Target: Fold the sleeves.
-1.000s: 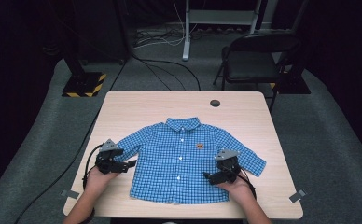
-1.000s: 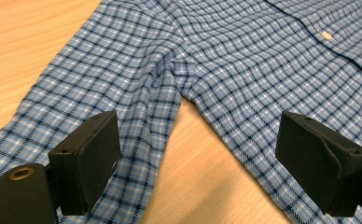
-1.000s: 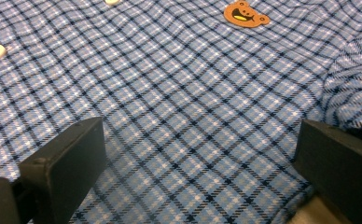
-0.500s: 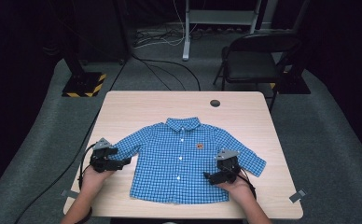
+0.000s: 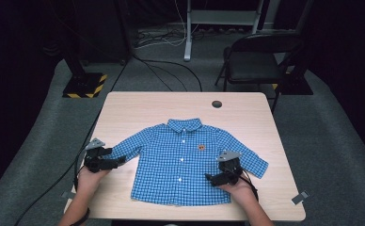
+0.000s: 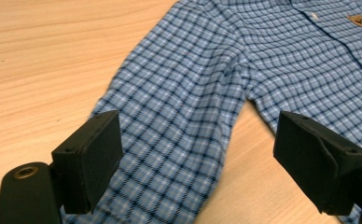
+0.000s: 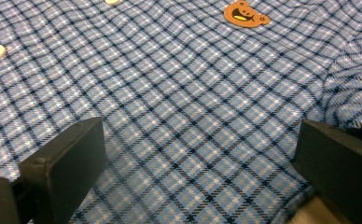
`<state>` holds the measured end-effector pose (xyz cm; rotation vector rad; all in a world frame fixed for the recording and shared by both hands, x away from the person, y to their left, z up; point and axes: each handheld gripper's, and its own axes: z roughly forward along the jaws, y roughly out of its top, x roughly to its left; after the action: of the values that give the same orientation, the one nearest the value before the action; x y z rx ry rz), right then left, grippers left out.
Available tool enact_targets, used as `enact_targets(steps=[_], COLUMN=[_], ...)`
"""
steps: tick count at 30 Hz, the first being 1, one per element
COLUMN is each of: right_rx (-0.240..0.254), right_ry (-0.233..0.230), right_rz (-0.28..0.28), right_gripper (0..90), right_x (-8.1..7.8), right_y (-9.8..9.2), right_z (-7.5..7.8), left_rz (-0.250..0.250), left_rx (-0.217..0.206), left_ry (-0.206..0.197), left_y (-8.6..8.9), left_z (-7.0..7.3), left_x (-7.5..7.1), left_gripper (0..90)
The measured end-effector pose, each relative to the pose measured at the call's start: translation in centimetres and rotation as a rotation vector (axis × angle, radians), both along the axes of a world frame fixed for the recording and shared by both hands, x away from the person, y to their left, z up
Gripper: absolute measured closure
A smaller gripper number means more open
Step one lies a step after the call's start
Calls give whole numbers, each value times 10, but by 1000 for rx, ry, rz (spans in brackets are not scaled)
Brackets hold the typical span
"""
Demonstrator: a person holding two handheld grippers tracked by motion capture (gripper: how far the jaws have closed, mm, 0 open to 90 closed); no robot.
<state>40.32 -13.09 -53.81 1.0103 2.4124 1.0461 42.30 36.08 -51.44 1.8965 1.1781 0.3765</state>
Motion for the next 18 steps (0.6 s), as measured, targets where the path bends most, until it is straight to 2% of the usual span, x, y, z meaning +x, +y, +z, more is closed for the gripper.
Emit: enact_targets(steps=[18], right_rx=[0], right_ry=[0], right_rz=[0], right_gripper=[14], right_x=[0], right_y=[0], right_z=[0], left_rz=[59], left_rx=[6], left_ry=[13], left_y=[19], left_z=[-3], left_x=[3], left_gripper=[181])
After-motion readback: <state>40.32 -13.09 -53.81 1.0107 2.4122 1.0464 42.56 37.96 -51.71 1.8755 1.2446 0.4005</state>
